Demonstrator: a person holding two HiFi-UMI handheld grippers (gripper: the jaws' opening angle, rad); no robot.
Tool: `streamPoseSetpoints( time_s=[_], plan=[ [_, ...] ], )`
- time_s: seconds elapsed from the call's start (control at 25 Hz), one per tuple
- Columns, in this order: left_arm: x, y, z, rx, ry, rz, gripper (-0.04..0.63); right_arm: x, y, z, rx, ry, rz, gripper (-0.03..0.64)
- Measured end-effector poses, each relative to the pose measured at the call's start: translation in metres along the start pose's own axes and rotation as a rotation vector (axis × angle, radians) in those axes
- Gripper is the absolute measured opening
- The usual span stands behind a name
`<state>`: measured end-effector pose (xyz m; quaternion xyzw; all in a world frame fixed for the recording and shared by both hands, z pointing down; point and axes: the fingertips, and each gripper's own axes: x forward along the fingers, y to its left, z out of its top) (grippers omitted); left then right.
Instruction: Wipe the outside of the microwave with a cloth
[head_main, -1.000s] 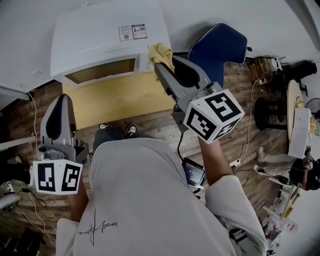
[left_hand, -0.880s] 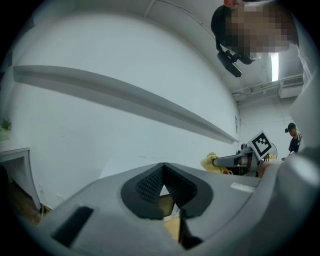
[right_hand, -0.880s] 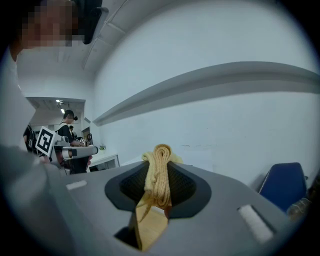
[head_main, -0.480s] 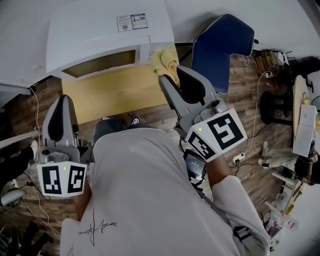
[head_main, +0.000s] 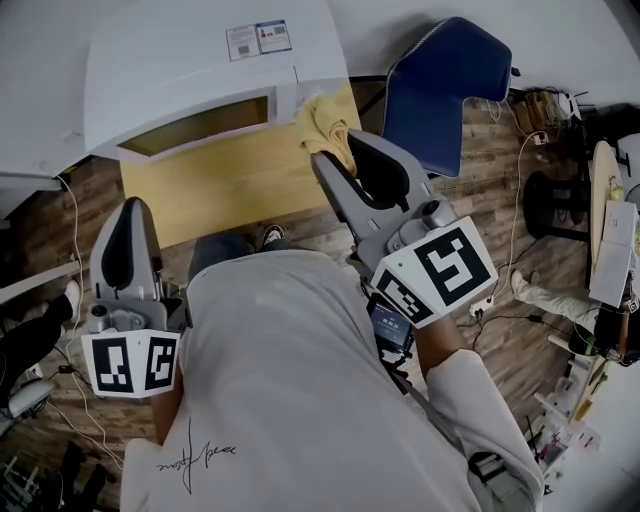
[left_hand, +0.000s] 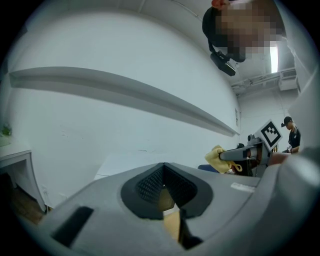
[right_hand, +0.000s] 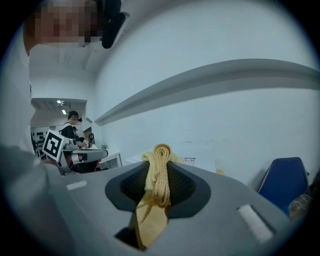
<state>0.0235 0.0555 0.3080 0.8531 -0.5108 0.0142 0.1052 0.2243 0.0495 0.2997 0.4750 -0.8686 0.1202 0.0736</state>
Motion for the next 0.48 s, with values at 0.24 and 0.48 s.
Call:
streamPoseSetpoints(
  time_s=[0.24,0.48],
  plan=[
    [0.002,-0.006,-0.005,-0.009,0.008,-0.031,-0.009,-0.004,0.003,-0.004,-0.003,-0.002,-0.011,0.110],
    [0.000,-0.010,-0.013,-0.022,0.017,-0.053,-0.008,-0.008,0.008,-0.010,0.001,0.001,-0.013,0.110]
  ],
)
